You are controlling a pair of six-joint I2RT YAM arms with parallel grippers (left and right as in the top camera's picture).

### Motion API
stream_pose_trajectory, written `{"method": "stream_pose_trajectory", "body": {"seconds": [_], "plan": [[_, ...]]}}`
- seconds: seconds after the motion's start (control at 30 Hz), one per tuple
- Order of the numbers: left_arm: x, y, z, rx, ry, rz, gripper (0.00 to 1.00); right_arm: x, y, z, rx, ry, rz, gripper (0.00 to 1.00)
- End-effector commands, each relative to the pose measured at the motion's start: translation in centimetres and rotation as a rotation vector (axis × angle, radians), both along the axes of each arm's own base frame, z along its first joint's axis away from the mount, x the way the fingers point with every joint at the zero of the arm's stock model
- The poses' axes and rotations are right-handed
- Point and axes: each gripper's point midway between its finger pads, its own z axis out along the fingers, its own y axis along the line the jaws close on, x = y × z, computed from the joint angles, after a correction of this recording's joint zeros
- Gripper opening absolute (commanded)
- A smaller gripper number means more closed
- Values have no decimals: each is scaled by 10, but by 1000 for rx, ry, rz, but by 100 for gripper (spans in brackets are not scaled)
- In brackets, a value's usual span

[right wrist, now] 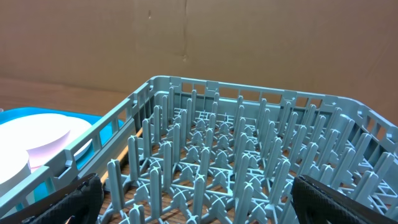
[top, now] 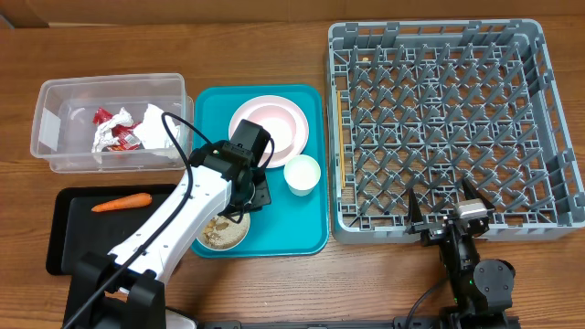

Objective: Sort waste into correct bins and load items into the dishwasher
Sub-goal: 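Lower the left gripper and grasp the rim of the white bowl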

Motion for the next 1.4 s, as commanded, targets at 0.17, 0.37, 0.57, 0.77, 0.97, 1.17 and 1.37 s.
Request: {"method": "stream_pose_trajectory", "body": {"seconds": [0.17, 0.37, 0.57, 0.77, 0.97, 1.17, 1.37], "plan": [[-2, 7, -2, 39, 5, 1, 31, 0, -2, -1, -2, -7, -11, 100], [-8, 7, -3, 39, 31, 0, 30, 0, -2, -1, -2, -7, -11, 100], [-12, 9, -3, 45, 47, -1, 30, 0, -2, -1, -2, -7, -11, 100], [-16, 6, -6, 28, 62, 7, 30, 0, -2, -1, -2, -7, -11, 100], [-23, 4, -15, 32, 72, 8, 31, 0, -2, -1, -2, -7, -11, 100], [-24, 4, -20, 30, 72, 29, 31, 0, -2, -1, -2, -7, -11, 100], [-24, 5, -23, 31, 67, 29, 31, 0, -2, -1, -2, -7, -11, 100]]}}
